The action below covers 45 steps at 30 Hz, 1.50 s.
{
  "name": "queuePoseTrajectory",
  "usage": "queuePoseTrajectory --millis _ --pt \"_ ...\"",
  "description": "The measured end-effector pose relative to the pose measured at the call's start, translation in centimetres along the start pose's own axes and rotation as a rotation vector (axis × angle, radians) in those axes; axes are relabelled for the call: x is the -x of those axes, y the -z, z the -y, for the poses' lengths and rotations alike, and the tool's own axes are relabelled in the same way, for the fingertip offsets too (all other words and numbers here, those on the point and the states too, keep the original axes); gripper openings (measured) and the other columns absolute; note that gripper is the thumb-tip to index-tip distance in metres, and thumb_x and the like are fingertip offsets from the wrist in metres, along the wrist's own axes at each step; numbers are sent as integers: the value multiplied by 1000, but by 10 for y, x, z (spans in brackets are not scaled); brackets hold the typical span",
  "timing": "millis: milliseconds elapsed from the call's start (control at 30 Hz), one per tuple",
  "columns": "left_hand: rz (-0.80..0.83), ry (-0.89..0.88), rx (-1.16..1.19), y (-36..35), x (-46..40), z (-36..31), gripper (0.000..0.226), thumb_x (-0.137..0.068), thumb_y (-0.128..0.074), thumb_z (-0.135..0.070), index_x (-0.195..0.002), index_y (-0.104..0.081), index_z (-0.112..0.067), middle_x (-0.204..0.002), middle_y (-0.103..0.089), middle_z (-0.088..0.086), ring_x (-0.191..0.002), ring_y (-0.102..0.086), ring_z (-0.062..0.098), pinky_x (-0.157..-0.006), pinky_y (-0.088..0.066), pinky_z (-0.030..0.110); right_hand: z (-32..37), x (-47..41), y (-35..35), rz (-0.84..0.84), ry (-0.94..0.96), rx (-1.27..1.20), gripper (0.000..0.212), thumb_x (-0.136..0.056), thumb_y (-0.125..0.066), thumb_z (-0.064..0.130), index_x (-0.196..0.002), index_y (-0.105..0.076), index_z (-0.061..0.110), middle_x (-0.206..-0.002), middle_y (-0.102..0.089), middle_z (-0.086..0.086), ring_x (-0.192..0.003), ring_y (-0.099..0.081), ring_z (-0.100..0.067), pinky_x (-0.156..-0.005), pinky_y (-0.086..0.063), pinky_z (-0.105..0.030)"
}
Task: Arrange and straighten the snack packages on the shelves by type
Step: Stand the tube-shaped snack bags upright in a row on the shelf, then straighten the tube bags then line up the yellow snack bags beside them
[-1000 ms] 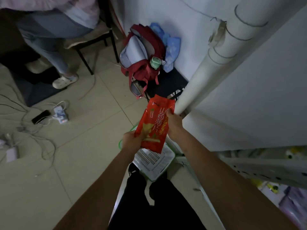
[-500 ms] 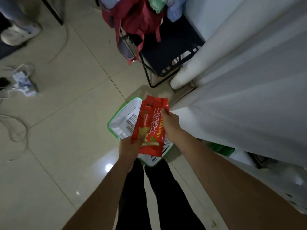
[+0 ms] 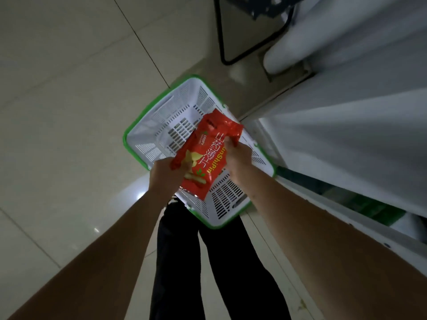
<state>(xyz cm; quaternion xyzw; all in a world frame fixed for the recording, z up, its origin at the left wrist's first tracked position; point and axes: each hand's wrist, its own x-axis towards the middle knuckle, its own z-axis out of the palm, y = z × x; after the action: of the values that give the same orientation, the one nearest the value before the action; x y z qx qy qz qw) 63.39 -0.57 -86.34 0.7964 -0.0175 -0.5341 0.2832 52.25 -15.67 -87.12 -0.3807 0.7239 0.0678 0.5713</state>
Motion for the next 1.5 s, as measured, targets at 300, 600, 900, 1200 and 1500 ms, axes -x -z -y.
queuePoseTrajectory --millis 300,600,900,1200,1500 --pt "-20 84 -160 -66 -74 49 35 -105 -57 -44 -120 -58 -12 -94 -63 2 -75 -60 9 -46 -36 11 -54 -100 -29 -86 39 30 21 -101 -68 29 -87 -65 14 -91 -75 -7 -78 -74 -18 -67 -60 -28" --pt "-47 -3 -324 -64 -76 57 48 -107 -48 -45 -144 -39 -17 -132 -44 11 -123 -51 35 -101 -50 58 -59 -119 -33 -123 161 305 23 -101 -66 26 -116 -66 8 -109 -69 -7 -82 -65 -13 -68 -46 -23" --pt "-65 -333 -594 -30 -69 -11 46 -108 -40 -48 -145 -39 -21 -148 -42 12 -130 -51 31 -107 -47 51 -36 -58 -21 -62 813 660 38 -101 -66 25 -135 -64 10 -131 -70 -6 -121 -64 -23 -105 -53 -38" --pt "-175 -470 -892 36 9 -110 97 -86 4 -73 -149 -47 -21 -152 -50 8 -138 -48 28 -114 -35 45 60 33 21 -177 968 950 55 -93 -48 48 -130 -63 10 -127 -68 -7 -119 -62 -27 -102 -52 -46" --pt "-297 -532 -966 116 182 -232 92 -89 -1 -75 -152 -46 -26 -157 -49 2 -146 -42 24 -118 -31 43 166 223 85 -113 884 1214 78 -93 -23 71 -145 -45 17 -148 -50 -8 -136 -46 -30 -113 -38 -45"
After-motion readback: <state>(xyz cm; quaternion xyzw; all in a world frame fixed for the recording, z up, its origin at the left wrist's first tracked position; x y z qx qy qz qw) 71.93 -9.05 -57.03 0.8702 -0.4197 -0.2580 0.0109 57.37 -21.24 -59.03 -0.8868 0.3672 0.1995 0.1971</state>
